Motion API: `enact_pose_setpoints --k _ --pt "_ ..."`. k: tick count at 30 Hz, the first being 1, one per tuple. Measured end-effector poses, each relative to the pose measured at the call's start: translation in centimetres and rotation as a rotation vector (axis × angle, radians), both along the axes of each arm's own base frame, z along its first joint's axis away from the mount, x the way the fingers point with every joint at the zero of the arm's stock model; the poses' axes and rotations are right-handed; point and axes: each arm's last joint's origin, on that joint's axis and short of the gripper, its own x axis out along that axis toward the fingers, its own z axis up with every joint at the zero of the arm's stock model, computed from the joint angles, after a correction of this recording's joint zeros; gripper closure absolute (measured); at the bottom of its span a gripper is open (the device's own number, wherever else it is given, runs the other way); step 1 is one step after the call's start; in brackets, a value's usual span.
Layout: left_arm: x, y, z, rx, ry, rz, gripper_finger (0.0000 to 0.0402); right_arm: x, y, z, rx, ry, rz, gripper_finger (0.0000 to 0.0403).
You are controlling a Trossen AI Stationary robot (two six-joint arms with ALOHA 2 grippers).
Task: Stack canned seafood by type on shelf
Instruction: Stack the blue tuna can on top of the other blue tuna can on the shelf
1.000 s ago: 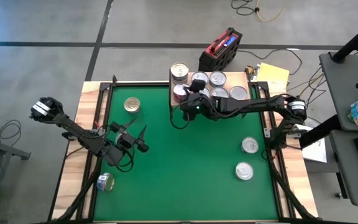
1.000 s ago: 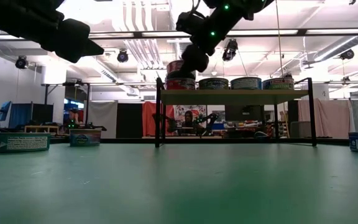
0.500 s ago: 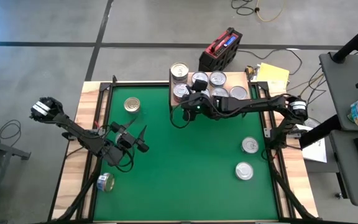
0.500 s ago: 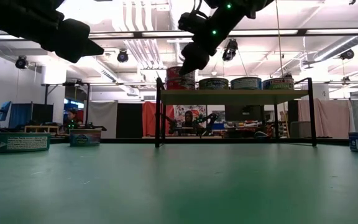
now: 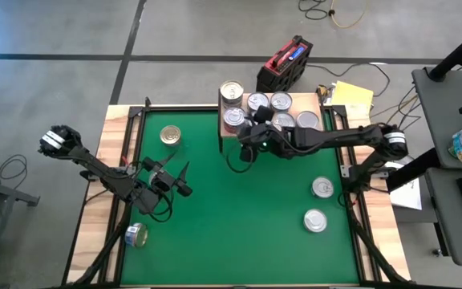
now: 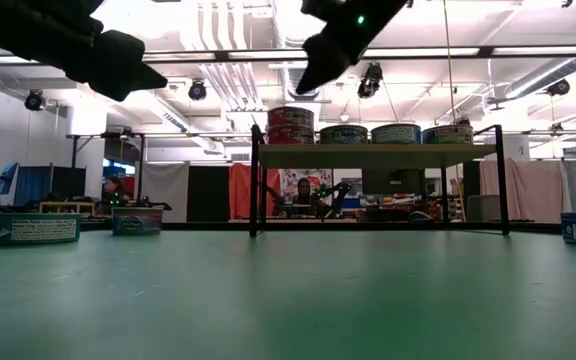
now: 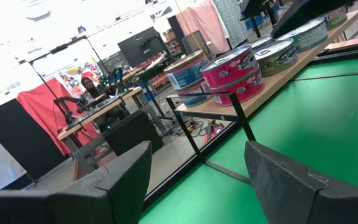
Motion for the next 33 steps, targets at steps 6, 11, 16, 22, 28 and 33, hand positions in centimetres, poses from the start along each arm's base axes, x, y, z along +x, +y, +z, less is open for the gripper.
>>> enact_pose_setpoints --k 6,11,16,22,28,33 --pt "0.0 0.0 0.0 0.000 -0.001 0.000 0.0160 -1.1 2.8 1.0 0.064 -0.029 0.035 0.0129" --pt "0.0 0.0 0.0 -0.002 -0.003 -0.002 0.0160 -1.9 5.7 1.0 0.155 -0.031 0.079 0.0157" --pt "0.0 0.0 0.0 -0.007 -0.009 -0.005 0.0160 -3.0 8.7 0.6 0.275 0.001 0.150 0.0194" --pt "0.1 0.0 0.0 -0.015 -0.016 -0.018 0.0160 -4.2 12.2 0.0 0.380 0.051 0.226 0.0256" --pt "0.4 -0.3 0.6 -0.041 -0.042 -0.058 0.0160 -5.2 14.9 -0.8 0.403 0.087 0.285 0.0335" --pt "1.2 -0.8 1.9 -0.082 -0.071 -0.169 0.0160 -6.1 16.0 -2.7 0.435 0.138 0.338 0.0388"
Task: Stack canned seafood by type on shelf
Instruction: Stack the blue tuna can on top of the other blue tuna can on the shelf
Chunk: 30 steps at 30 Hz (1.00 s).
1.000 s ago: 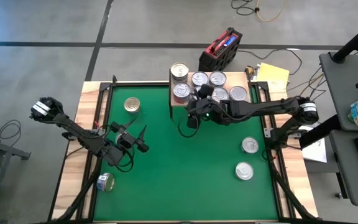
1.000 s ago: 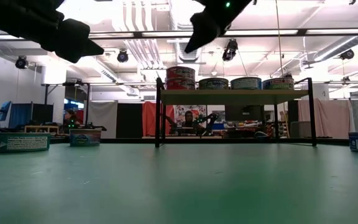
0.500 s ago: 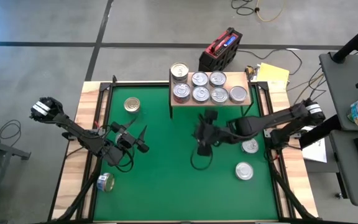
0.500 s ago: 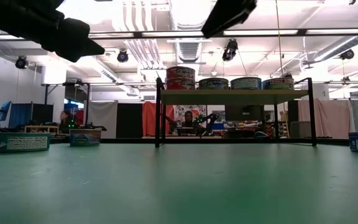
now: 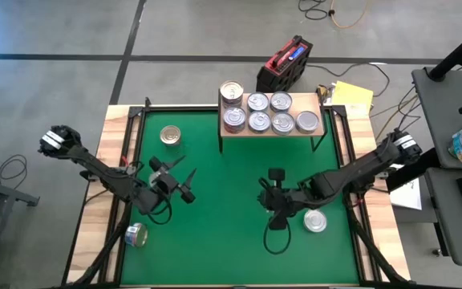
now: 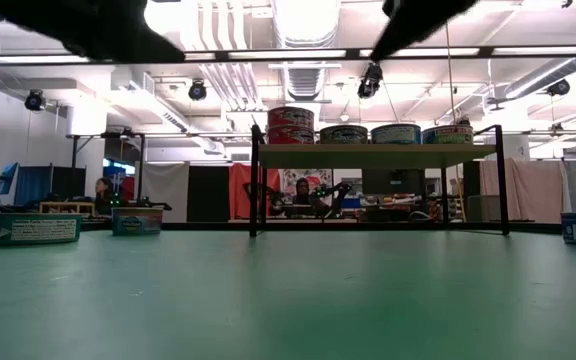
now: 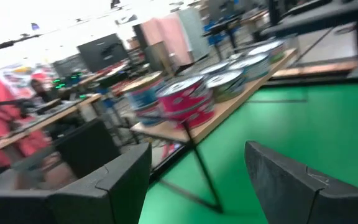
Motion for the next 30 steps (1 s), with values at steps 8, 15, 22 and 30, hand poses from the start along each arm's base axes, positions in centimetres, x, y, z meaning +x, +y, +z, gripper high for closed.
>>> enact_pose_setpoints --k 8,15,22,30 --pt "1.1 -0.7 0.3 -0.057 -0.042 -0.080 0.0160 -1.5 0.2 -4.2 0.098 -0.008 0.028 0.0390" --pt "3.0 -2.1 -1.8 -0.087 -0.035 -0.081 0.0160 -4.7 -1.0 -6.2 0.251 -0.019 -0.087 0.0390" --pt "5.9 -4.1 -1.7 -0.054 0.004 -0.084 0.0160 -8.9 -3.2 -6.9 0.396 0.035 -0.439 0.0391" --pt "8.5 -5.7 -0.1 -0.017 0.029 -0.107 0.0160 -12.3 -4.8 -7.1 0.426 0.158 -0.918 0.0391"
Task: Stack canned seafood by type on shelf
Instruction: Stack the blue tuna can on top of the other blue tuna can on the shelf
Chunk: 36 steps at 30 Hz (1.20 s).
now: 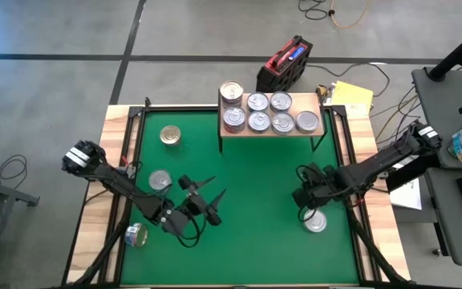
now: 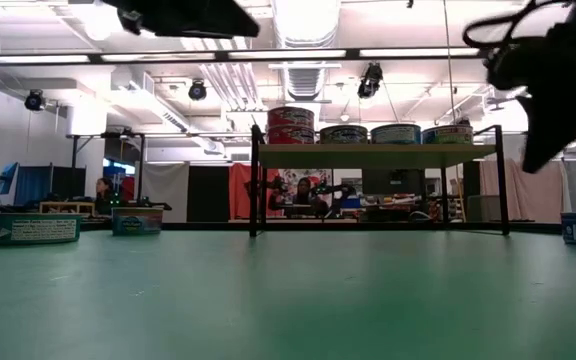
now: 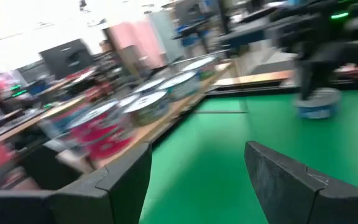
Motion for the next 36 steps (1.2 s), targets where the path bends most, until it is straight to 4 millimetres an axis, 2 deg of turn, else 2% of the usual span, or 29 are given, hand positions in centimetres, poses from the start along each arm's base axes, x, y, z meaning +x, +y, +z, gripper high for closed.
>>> enact_pose_setpoints --k 3,8,10,19,28,36 --pt "0.6 -0.4 0.2 -0.017 0.023 -0.117 0.0160 -0.6 -0.2 -0.2 0.020 0.077 -0.087 0.0391" --pt "1.1 -0.8 -0.1 -0.151 0.075 -0.446 0.0166 -1.4 -0.4 -0.8 0.051 0.217 -0.231 0.0391" --pt "1.2 -0.8 -0.3 -0.193 0.087 -0.493 0.0168 -1.5 -0.6 -1.1 0.045 0.275 -0.271 0.0391" --pt "1.0 -0.5 -0.7 -0.191 0.103 -0.410 0.0169 -0.9 -0.5 -2.5 0.018 0.376 -0.297 0.0391" --pt "0.7 0.2 -0.7 -0.100 0.090 -0.187 0.0169 -0.3 -0.2 -3.4 0.015 0.403 -0.283 0.0391" --pt "0.6 0.3 -1.1 -0.103 0.109 -0.176 0.0169 0.2 0.0 -4.2 0.007 0.420 -0.267 0.0391"
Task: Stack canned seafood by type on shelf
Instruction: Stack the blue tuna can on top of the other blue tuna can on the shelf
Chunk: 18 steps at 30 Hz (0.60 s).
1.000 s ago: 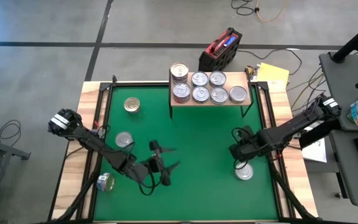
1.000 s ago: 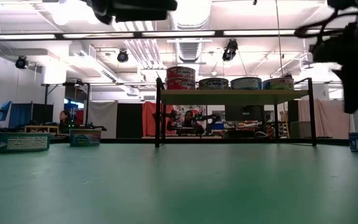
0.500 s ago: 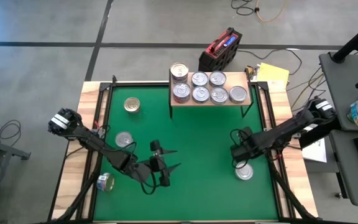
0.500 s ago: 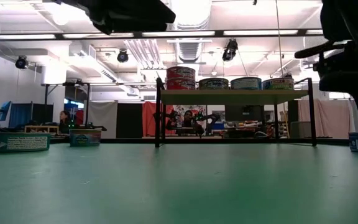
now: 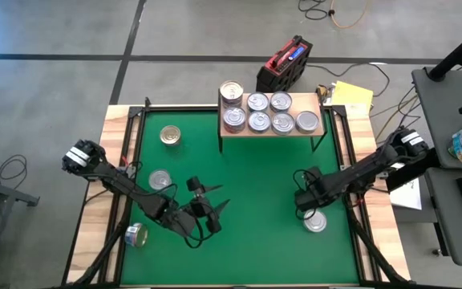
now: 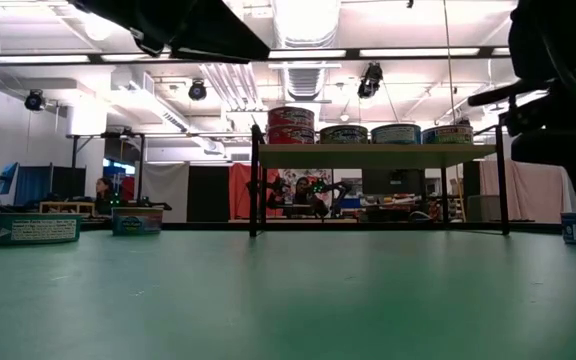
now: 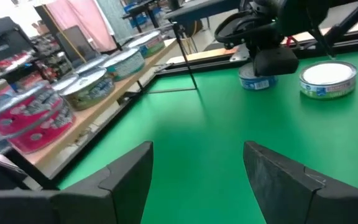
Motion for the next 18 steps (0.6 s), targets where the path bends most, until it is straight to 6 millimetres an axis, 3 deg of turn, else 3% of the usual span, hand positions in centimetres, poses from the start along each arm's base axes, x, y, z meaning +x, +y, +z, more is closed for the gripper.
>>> enact_pose_setpoints --k 18 --pt "0.0 -0.2 -0.3 -0.048 0.034 -0.093 0.0169 2.2 0.8 -0.3 0.065 -0.201 0.117 0.0391"
